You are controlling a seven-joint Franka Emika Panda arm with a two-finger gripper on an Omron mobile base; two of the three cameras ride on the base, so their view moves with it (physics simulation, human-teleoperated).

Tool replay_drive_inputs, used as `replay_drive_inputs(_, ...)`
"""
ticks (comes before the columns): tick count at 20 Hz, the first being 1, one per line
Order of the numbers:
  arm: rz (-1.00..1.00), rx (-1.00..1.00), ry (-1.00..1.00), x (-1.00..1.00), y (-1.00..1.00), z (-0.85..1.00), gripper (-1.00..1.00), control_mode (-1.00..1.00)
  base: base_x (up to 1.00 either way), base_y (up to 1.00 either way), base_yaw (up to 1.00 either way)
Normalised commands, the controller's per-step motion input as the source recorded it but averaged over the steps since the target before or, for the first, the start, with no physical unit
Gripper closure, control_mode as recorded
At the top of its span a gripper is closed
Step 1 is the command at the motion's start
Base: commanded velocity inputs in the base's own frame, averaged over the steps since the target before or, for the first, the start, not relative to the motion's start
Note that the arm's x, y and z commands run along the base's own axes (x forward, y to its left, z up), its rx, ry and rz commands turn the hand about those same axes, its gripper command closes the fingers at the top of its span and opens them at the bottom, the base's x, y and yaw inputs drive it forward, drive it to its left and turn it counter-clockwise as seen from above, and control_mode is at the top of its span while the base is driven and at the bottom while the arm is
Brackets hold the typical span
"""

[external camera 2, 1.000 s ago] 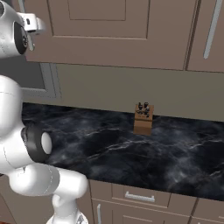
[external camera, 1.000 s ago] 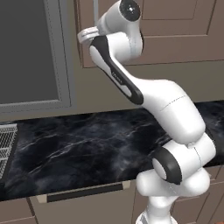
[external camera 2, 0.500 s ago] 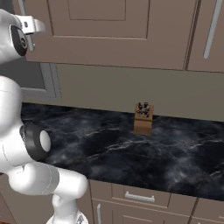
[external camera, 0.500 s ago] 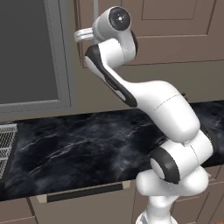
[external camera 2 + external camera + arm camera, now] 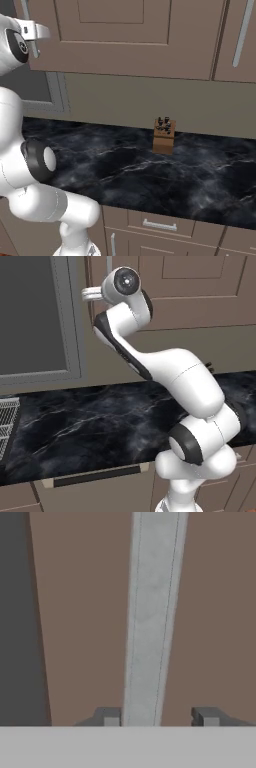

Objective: Open the cabinet, pick the kettle from the cabinet, and place it in the sink.

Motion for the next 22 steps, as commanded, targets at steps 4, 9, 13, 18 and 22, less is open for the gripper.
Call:
replay_drive_inputs(4,-0.02,0.01,-0.07,0.35,0.27,0.01,1.00,-1.00,0.00,0.00,0.00)
replay_drive_inputs(9,0.00,0.02,-0.05,0.20,0.26,0.05,1.00,-1.00,0.00,0.00,0.00)
replay_drive_inputs(13,0.00,0.04,0.00,0.12,0.31,0.08,1.00,-1.00,0.00,0.00,0.00)
replay_drive_inputs(18,0.00,0.02,-0.04,-0.03,0.36,0.06,1.00,-1.00,0.00,0.00,0.00)
replay_drive_inputs(22,0.00,0.00,0.00,-0.12,0.28,0.00,1.00,-1.00,0.00,0.00,0.00)
